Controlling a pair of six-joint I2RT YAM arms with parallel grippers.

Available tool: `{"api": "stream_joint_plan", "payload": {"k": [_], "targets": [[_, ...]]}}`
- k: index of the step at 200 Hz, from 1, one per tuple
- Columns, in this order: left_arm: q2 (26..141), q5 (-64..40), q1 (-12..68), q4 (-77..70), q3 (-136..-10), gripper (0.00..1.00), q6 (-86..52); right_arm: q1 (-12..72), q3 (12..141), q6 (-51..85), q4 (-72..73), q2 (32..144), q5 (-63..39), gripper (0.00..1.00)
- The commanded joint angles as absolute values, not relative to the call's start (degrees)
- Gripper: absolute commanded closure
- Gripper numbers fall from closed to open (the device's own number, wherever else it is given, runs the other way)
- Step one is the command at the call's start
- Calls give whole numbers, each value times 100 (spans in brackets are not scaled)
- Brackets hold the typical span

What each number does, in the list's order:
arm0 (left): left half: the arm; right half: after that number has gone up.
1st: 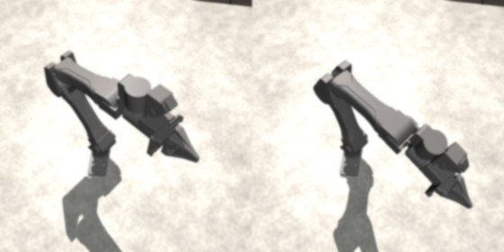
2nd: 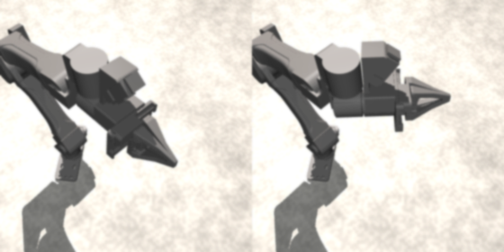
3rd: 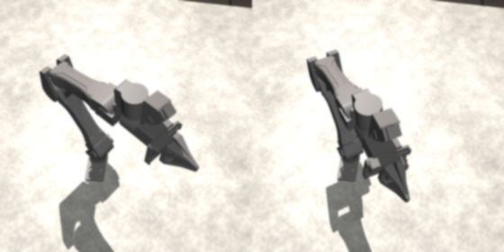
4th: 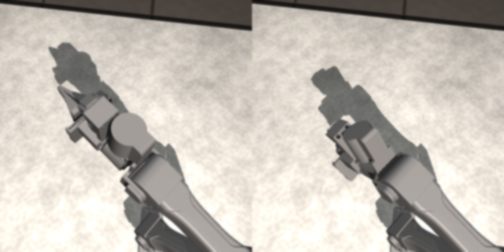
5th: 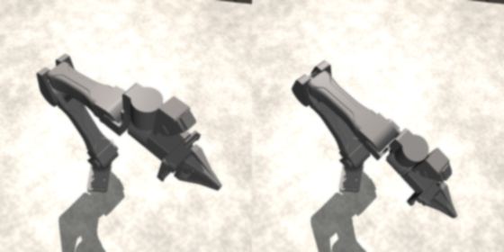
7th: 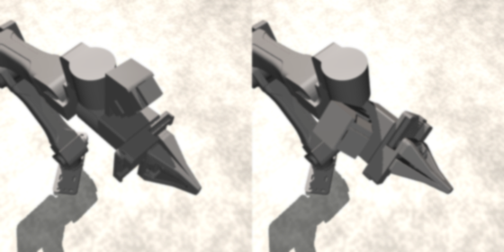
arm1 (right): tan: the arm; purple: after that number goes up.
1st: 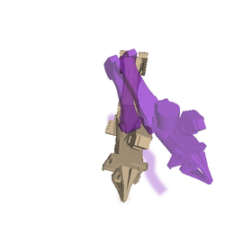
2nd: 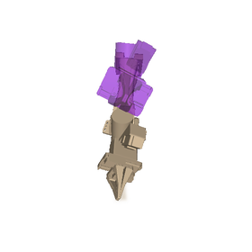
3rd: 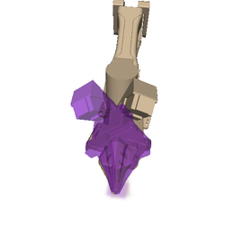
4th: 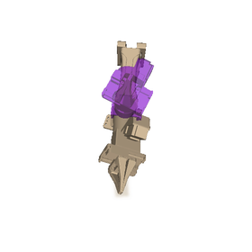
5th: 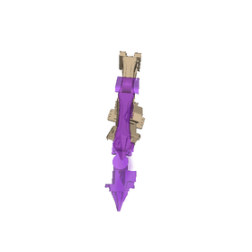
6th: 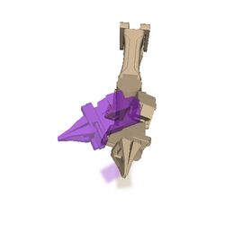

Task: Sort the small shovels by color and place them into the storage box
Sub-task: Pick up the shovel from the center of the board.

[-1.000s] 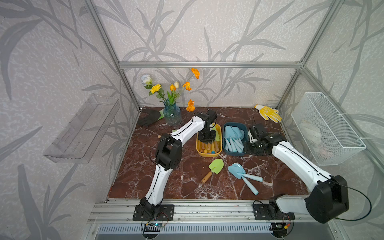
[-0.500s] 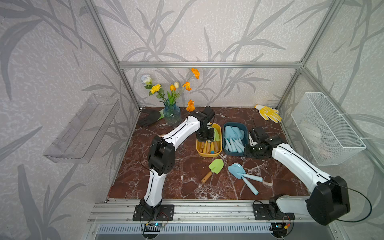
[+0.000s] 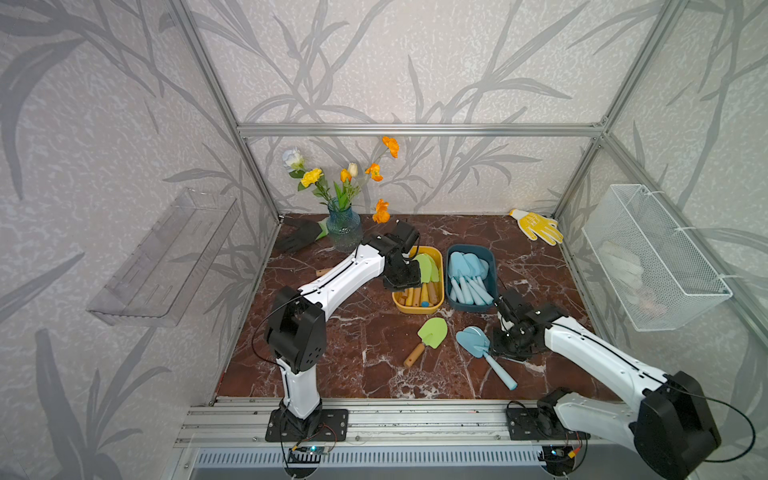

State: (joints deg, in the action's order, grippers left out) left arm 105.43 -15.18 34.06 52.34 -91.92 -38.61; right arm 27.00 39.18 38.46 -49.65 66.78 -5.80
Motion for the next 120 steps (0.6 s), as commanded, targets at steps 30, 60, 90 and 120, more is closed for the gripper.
{"api": "stream_joint_plan", "payload": {"k": [30, 60, 90, 120], "targets": [[10469, -1561, 3405, 5060, -9171, 50, -3976, 2825, 4201, 4009, -5159, 6654, 125, 53], [10435, -1573, 3410, 5045, -9111, 49, -3989, 2645, 4427, 3959, -4947, 6955, 709, 53], [10334, -1580, 3405, 5010, -8977, 49, -4012, 1908, 4448, 3895, -4685, 7442, 431, 53], [10251, -1597, 3412, 4996, -8827, 50, -4031, 1802, 4366, 3694, -4668, 7810, 166, 53]]}}
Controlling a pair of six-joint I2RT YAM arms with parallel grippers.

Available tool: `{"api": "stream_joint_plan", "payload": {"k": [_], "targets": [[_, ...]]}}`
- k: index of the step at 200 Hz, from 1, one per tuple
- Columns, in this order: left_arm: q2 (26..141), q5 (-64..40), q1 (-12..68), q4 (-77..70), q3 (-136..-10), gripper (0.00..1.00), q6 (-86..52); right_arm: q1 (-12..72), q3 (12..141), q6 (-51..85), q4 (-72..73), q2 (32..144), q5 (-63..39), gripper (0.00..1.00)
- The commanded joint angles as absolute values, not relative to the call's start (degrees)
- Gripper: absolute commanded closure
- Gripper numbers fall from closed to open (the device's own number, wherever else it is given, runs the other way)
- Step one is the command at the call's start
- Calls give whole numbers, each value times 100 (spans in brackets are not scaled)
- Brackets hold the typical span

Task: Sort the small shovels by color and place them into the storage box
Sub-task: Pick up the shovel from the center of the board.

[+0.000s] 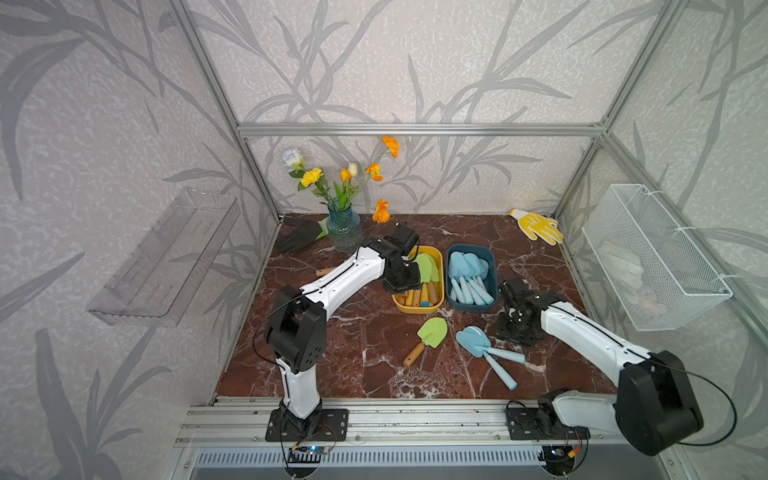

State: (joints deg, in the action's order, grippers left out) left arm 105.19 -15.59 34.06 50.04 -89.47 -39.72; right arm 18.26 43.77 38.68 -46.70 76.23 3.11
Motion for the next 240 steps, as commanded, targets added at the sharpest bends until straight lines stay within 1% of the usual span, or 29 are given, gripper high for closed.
{"api": "stream_joint_plan", "payload": {"k": [1, 22, 44, 65, 83, 102, 133, 160, 188, 195, 208, 231, 240], "targets": [[10250, -1594, 3411, 4994, -8821, 50, -4032, 1802, 4350, 3693, -4668, 7812, 149, 53], [10164, -1584, 3407, 4946, -8691, 49, -4060, 1802, 4052, 3700, -4616, 7599, -203, 53], [10117, -1602, 3410, 4906, -8576, 50, -4100, 1808, 3706, 3760, -4572, 7059, -547, 53], [10102, -1608, 3412, 4878, -8520, 49, -4122, 1832, 3379, 3952, -4483, 6668, -1084, 53], [10125, -1613, 3419, 4878, -8533, 50, -4122, 1986, 3220, 4163, -4440, 6461, -1352, 54], [10158, -1611, 3419, 4886, -8570, 50, -4117, 2318, 3246, 4283, -4500, 6334, -1337, 54], [10247, -1619, 3417, 4887, -8647, 49, -4122, 2742, 3335, 4401, -4634, 6438, -1234, 54], [10309, -1646, 3412, 4887, -8683, 49, -4131, 2805, 3340, 4353, -4744, 6727, -1034, 54], [10325, -1624, 3419, 4878, -8690, 50, -4131, 2910, 3296, 4340, -4554, 7178, -941, 55], [10327, -1626, 3419, 4883, -8692, 49, -4131, 2976, 3304, 4333, -4491, 7331, -940, 57], [10330, -1631, 3419, 4895, -8718, 50, -4123, 3129, 3342, 4318, -4438, 7585, -862, 63], [10337, -1613, 3412, 4934, -8754, 49, -4105, 3239, 3349, 4378, -4442, 7763, -749, 86], [10348, -1613, 3419, 4955, -8764, 49, -4088, 3229, 3340, 4415, -4477, 7721, -694, 91]]}}
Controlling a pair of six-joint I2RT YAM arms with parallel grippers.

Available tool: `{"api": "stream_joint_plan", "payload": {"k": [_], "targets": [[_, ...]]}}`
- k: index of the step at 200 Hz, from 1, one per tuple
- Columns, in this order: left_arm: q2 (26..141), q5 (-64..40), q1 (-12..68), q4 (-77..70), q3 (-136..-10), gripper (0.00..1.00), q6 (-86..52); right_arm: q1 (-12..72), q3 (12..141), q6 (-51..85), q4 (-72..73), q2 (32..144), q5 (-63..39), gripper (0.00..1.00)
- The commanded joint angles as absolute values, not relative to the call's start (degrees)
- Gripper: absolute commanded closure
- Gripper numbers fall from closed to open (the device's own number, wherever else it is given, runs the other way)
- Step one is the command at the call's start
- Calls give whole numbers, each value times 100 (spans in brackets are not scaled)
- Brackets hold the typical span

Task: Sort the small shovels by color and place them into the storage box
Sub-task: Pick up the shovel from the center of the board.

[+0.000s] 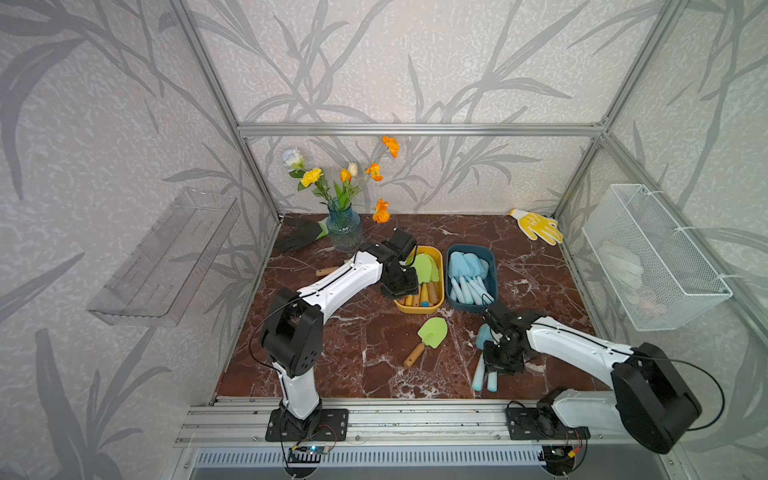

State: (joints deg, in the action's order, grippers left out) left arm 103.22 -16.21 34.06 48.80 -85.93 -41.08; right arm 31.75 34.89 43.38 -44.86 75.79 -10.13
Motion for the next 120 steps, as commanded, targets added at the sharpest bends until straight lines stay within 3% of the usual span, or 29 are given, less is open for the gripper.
{"api": "stream_joint_plan", "payload": {"k": [1, 86, 120], "targets": [[10346, -1611, 3419, 4956, -8763, 49, -4092, 3232, 3340, 4418, -4480, 7710, -690, 92], [10205, -1539, 3492, 5250, -8603, 49, -3693, 3220, 4192, 5084, -5804, 5807, 936, 92], [9990, -1286, 3854, 5370, -8220, 47, -3387, 2894, 5265, 4395, -5406, 6290, 890, 90]]}}
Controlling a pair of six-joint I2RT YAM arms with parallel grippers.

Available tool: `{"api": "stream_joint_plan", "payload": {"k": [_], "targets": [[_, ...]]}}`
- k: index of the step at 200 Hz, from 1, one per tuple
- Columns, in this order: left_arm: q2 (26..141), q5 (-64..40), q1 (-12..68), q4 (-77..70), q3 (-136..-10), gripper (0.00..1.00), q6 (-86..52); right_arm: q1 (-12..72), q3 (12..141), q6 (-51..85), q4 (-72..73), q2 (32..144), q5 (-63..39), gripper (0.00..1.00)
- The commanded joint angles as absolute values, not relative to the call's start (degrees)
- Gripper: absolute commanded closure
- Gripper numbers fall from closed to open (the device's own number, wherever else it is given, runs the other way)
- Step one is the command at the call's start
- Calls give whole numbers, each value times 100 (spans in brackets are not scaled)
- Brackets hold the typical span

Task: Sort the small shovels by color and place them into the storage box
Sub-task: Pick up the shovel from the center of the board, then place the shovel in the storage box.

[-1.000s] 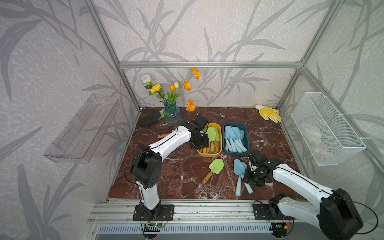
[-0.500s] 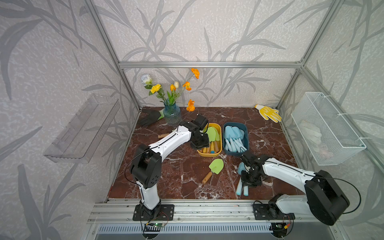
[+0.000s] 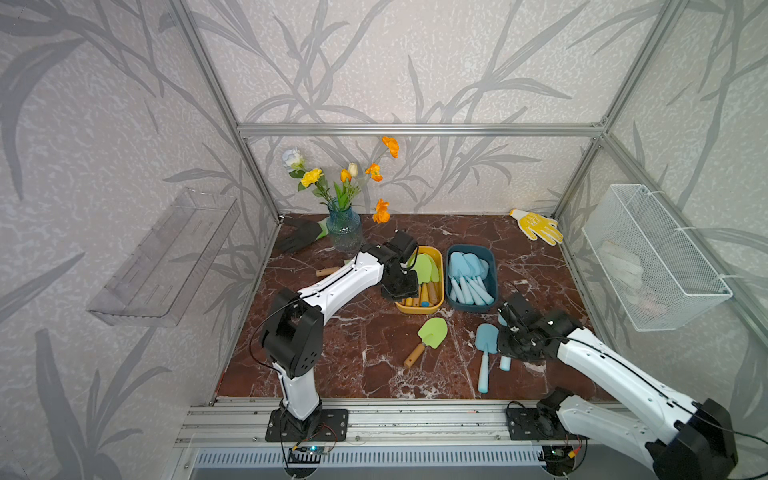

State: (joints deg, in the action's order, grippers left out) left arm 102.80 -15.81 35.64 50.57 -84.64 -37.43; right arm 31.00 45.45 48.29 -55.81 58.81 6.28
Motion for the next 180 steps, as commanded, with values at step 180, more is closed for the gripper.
{"api": "stream_joint_plan", "payload": {"k": [180], "targets": [[10872, -675, 5062, 5647, -7924, 43, -2808, 2396, 8056, 3410, -4226, 10716, -661, 89]]}}
